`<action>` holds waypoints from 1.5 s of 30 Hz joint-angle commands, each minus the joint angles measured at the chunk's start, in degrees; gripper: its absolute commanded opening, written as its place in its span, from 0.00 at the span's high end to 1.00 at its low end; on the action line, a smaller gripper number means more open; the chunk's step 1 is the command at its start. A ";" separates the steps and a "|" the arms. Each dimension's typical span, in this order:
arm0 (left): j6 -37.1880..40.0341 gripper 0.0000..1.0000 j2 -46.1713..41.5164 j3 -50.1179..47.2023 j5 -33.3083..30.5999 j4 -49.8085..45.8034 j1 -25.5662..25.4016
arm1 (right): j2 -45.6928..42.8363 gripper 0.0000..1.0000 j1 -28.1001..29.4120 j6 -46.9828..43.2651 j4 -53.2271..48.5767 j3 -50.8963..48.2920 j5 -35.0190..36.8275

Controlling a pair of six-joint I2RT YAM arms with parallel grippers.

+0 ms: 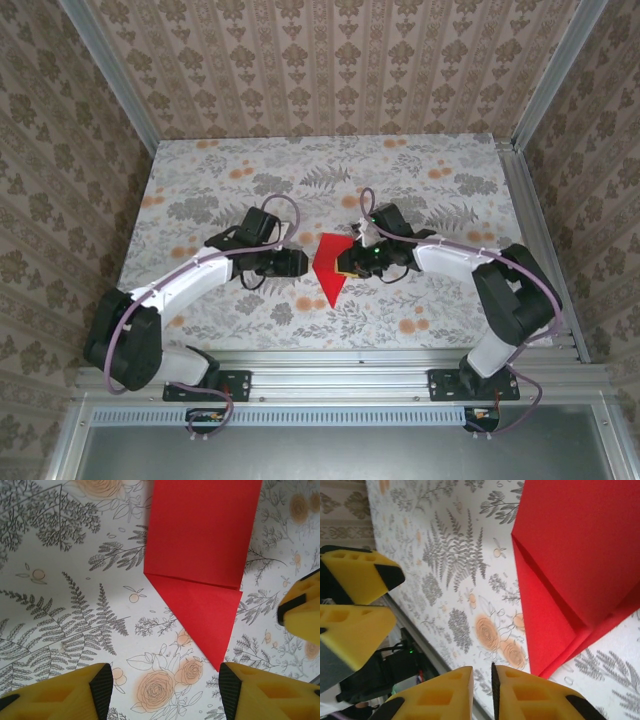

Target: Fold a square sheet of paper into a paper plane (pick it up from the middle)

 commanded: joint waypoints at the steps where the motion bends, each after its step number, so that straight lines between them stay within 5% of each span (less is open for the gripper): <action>1: -3.38 0.39 -2.22 -1.57 4.75 4.72 1.63 | 2.99 0.82 0.81 -1.25 -1.89 2.73 2.94; 30: -8.17 0.40 3.54 -5.40 10.37 13.54 2.10 | 11.74 0.95 -2.09 -8.80 -3.22 0.17 4.61; 45: -21.40 0.44 12.37 -5.82 1.81 27.95 -4.50 | 12.56 1.00 -4.62 -7.83 3.72 -5.65 2.35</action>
